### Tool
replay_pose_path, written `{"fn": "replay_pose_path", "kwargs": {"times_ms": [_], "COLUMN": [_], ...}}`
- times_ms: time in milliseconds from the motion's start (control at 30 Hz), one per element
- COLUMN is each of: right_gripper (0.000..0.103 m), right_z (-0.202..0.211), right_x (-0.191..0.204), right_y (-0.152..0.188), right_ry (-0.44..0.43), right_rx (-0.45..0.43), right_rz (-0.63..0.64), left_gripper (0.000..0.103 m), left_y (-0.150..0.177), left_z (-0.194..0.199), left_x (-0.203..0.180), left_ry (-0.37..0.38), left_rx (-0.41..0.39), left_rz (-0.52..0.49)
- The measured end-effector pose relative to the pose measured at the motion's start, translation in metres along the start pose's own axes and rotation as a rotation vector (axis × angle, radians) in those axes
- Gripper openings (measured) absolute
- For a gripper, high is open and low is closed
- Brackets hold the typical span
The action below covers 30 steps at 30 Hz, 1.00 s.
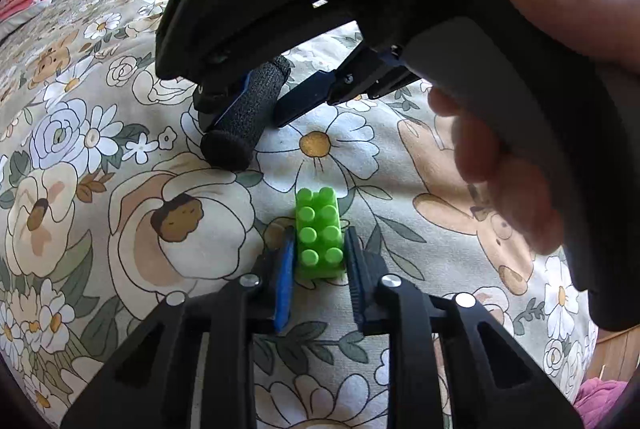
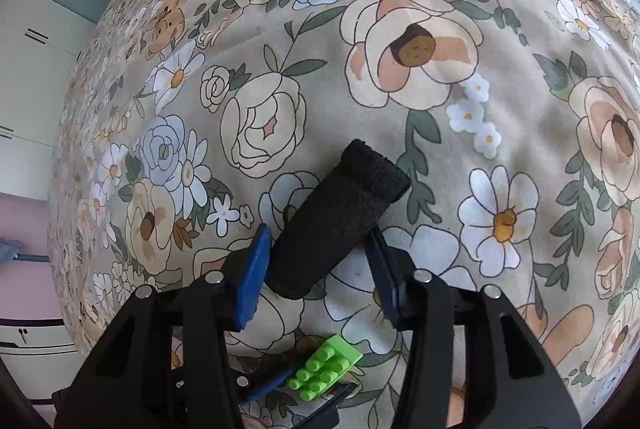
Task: Collect trash
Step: 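Grasp the lime block with the left tool while the right tool grasps the black foam tube, then carry the lime block and black tube over the wastebasket with both tools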
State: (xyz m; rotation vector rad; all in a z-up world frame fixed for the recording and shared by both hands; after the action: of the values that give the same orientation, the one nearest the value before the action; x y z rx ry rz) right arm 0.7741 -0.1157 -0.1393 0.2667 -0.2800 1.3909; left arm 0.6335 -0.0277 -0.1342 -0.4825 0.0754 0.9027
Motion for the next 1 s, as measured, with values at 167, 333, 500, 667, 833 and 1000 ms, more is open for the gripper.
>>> {"fn": "replay_pose_path", "kwargs": {"times_ms": [167,333,500,667,833,1000], "right_gripper": [0.047,0.046,0.046,0.046,0.046,0.046], "right_z": [0.009,0.029,0.062,0.105,0.149,0.2], "right_x": [-0.001,-0.007,-0.012,-0.014,-0.011,-0.006], "right_y": [0.007,0.017,0.032,0.054,0.084,0.121], "right_ry": [-0.002,-0.004,-0.014,-0.032,-0.032,-0.033], "right_rx": [-0.036,-0.073,-0.112,-0.158,-0.202,-0.256], "right_rz": [0.026,0.033,0.046,0.062,0.095,0.133], "left_gripper": [0.024,0.024,0.024,0.024,0.024,0.024], "left_y": [0.01,0.018,0.022,0.018,0.023,0.028], "left_z": [0.006,0.019,0.047,0.074,0.109,0.155], "left_x": [-0.007,-0.022,-0.033,-0.048,-0.074,-0.107], "left_ry": [-0.022,-0.03,-0.046,-0.083,-0.139,-0.222], "left_rx": [-0.007,-0.007,-0.038,-0.058,-0.085,-0.143], "left_rz": [0.04,0.059,0.066,0.062,0.058,0.053]}}
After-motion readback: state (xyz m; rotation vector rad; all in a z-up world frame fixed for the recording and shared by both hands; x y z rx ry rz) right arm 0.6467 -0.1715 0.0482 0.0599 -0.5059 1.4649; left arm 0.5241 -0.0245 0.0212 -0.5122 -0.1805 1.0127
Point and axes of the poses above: each gripper's, at about its wrist camera, not at the fingertips, and z roughly against the way its jaws point, x to its left, y to its underside, the point moved 2 cm from there along -z, roughly the way its jaws point, and after that the axes turned 11 degrees about x, right-handed, at the moved point
